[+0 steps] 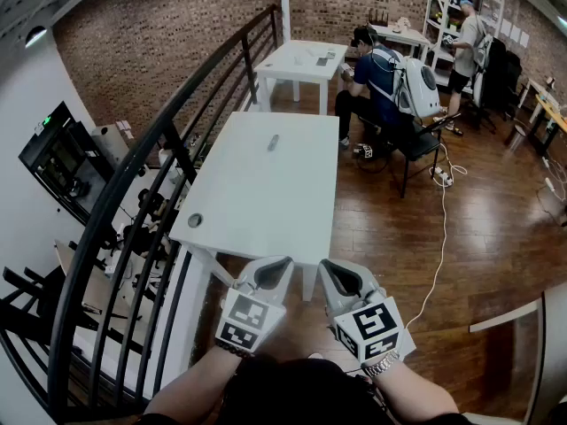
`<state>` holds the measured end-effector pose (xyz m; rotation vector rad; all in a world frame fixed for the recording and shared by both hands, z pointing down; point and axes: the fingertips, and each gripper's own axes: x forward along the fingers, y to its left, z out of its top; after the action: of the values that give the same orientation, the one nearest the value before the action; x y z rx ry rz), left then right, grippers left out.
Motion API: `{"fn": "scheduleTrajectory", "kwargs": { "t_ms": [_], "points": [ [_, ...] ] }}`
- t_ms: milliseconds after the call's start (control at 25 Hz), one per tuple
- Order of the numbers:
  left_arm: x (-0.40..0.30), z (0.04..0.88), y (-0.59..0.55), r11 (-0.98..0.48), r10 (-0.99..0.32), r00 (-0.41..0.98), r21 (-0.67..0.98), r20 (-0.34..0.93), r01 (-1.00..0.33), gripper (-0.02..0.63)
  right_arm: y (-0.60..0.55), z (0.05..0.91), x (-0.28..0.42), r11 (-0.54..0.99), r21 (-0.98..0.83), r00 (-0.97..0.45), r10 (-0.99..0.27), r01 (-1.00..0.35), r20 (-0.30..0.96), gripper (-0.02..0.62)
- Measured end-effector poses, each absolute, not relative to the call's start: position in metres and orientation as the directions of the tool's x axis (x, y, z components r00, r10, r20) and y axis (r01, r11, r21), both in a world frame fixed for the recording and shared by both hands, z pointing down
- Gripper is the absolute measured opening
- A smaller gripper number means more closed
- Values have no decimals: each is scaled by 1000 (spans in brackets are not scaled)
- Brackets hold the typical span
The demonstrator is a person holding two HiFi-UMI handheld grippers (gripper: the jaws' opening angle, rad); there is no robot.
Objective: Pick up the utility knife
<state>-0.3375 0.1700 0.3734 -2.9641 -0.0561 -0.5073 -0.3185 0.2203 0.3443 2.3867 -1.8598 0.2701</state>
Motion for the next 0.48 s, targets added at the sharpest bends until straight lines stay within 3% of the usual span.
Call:
{"fn": "scheduleTrajectory", "kwargs": {
  "t_ms": [480],
  "points": [
    [-279,377,174,-995,15,949,-87,315,45,15,222,342,-281,-187,35,190,-955,-982,228,-8]
  ]
}}
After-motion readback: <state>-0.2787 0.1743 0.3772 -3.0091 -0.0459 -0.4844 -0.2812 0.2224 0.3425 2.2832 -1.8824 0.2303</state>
